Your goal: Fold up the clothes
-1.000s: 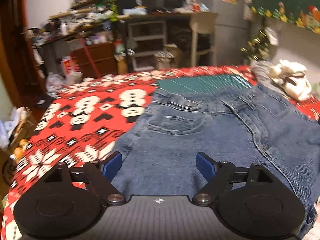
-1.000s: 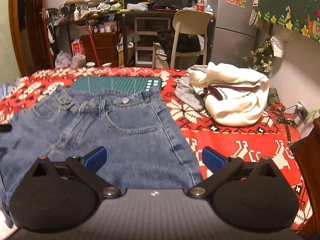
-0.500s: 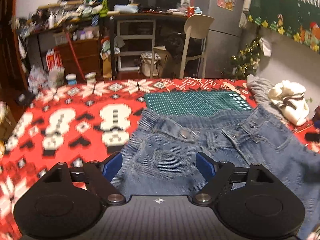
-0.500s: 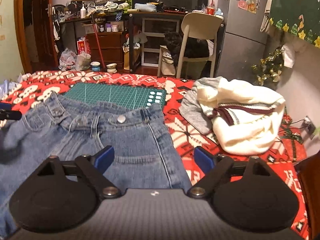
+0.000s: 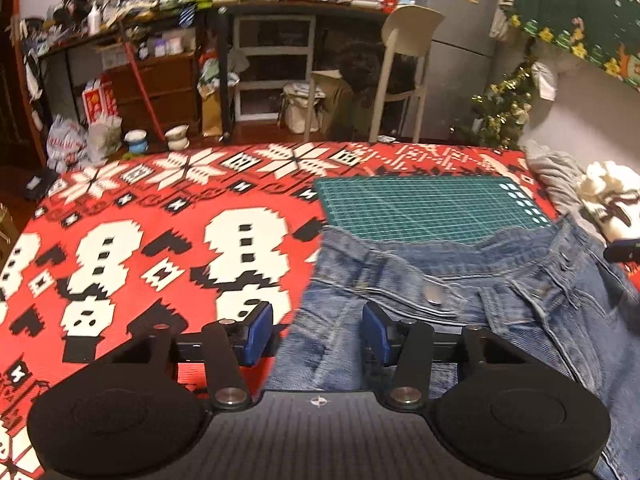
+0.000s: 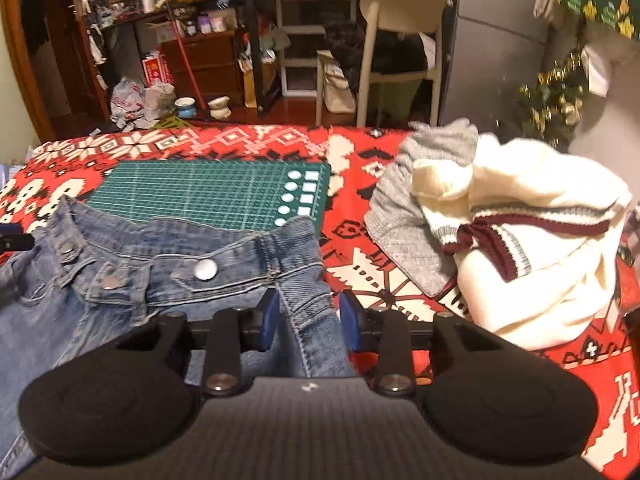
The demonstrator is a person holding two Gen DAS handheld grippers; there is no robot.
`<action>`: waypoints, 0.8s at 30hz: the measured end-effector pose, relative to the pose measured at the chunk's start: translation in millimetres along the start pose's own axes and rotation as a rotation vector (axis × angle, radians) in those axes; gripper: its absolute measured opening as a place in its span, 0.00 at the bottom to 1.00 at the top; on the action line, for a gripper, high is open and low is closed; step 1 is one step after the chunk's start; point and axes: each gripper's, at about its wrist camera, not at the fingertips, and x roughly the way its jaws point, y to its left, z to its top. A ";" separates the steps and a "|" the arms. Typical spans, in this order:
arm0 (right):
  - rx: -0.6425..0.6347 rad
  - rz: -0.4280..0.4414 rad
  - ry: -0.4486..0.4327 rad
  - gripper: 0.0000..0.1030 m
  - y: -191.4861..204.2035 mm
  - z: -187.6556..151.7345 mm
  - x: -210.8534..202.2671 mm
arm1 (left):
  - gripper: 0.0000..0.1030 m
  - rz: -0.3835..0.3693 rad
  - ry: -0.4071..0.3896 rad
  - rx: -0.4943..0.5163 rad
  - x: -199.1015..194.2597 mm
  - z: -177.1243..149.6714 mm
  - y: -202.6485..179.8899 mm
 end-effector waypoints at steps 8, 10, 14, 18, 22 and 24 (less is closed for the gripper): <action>0.039 0.017 0.057 0.27 -5.5 -9.2 22.5 | 0.35 -0.035 0.030 -0.013 5.6 -5.2 9.5; 0.035 0.011 0.054 0.19 -2.9 -10.9 22.4 | 0.23 -0.048 0.030 -0.017 4.3 -5.6 8.9; 0.043 0.007 0.033 0.09 1.2 -11.4 17.5 | 0.13 -0.031 0.004 -0.014 -0.1 -5.9 3.0; 0.047 0.007 0.004 0.07 4.6 -5.5 7.6 | 0.12 -0.023 -0.039 0.001 -12.3 -1.8 -1.8; 0.032 0.021 -0.025 0.07 7.5 7.3 -1.9 | 0.12 -0.027 -0.070 -0.010 -24.0 7.4 0.8; 0.019 0.030 -0.040 0.07 9.7 15.2 -5.9 | 0.12 -0.026 -0.082 -0.018 -27.8 13.5 3.1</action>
